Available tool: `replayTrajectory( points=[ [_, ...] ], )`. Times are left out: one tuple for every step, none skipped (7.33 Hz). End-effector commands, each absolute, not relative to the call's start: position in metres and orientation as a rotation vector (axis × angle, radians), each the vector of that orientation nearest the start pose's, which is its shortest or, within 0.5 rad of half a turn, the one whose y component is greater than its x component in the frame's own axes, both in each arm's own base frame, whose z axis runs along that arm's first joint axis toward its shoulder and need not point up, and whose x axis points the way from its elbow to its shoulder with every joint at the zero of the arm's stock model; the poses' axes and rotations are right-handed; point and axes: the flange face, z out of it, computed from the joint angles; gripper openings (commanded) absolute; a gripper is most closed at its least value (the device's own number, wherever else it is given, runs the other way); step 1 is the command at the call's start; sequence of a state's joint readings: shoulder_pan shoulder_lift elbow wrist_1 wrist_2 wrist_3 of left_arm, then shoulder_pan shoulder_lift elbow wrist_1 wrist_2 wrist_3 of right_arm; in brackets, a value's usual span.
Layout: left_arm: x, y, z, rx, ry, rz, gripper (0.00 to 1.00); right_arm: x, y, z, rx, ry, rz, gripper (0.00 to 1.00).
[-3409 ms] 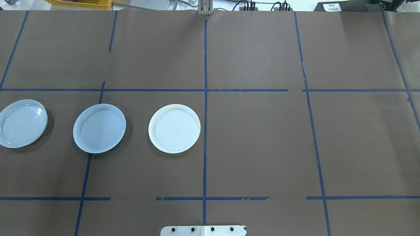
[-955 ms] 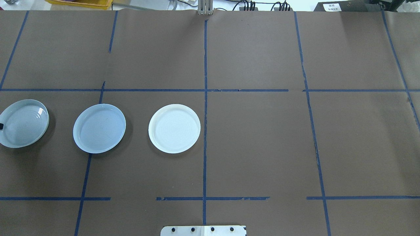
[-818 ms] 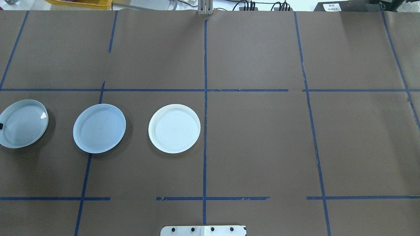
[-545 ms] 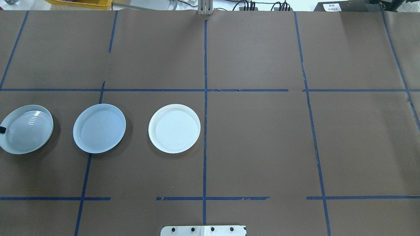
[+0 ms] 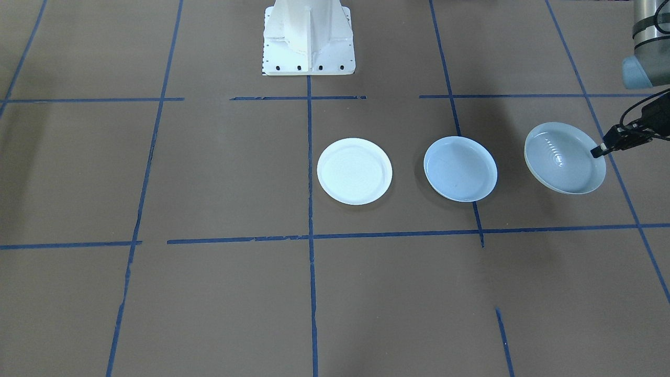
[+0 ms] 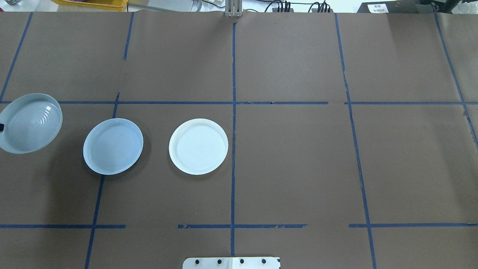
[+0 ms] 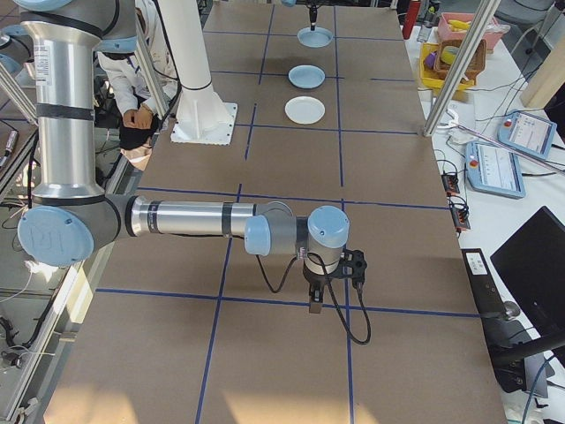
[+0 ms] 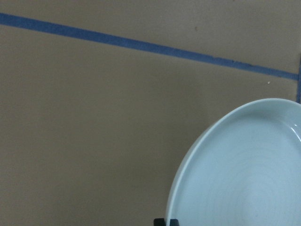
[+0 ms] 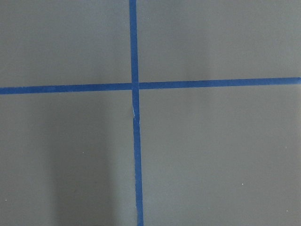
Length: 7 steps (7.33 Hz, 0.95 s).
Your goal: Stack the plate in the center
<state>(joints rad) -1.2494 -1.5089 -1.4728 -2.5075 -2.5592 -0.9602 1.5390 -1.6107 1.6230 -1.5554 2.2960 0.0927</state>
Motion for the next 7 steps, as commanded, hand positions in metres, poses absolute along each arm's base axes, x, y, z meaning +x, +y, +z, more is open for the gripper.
replayTrajectory(
  points=[
    [0.160, -0.459, 0.579, -0.022, 1.129, -0.302, 0.00, 0.052, -0.479, 0.654, -0.019, -0.726, 0.049, 1.00],
    [0.195, -0.454, 0.565, -0.047, 1.120, -0.319, 0.00, 0.052, -0.479, 0.654, -0.019, -0.726, 0.049, 1.00],
    [0.221, -0.447, 0.556, -0.074, 1.123, -0.313, 0.00, 0.052, -0.479, 0.654, -0.019, -0.724, 0.049, 1.00],
    [0.239, -0.444, 0.545, -0.088, 1.133, -0.301, 0.00, 0.052, -0.479, 0.654, -0.019, -0.724, 0.049, 1.00],
    [0.254, -0.441, 0.539, -0.105, 1.140, -0.282, 0.00, 0.052, -0.479, 0.654, -0.019, -0.724, 0.049, 1.00],
    [0.261, -0.439, 0.533, -0.104, 1.147, -0.265, 0.00, 0.052, -0.479, 0.654, -0.019, -0.726, 0.049, 1.00],
    [0.266, -0.436, 0.533, -0.110, 1.147, -0.256, 0.00, 0.052, -0.479, 0.654, -0.019, -0.724, 0.049, 1.00]
  ],
)
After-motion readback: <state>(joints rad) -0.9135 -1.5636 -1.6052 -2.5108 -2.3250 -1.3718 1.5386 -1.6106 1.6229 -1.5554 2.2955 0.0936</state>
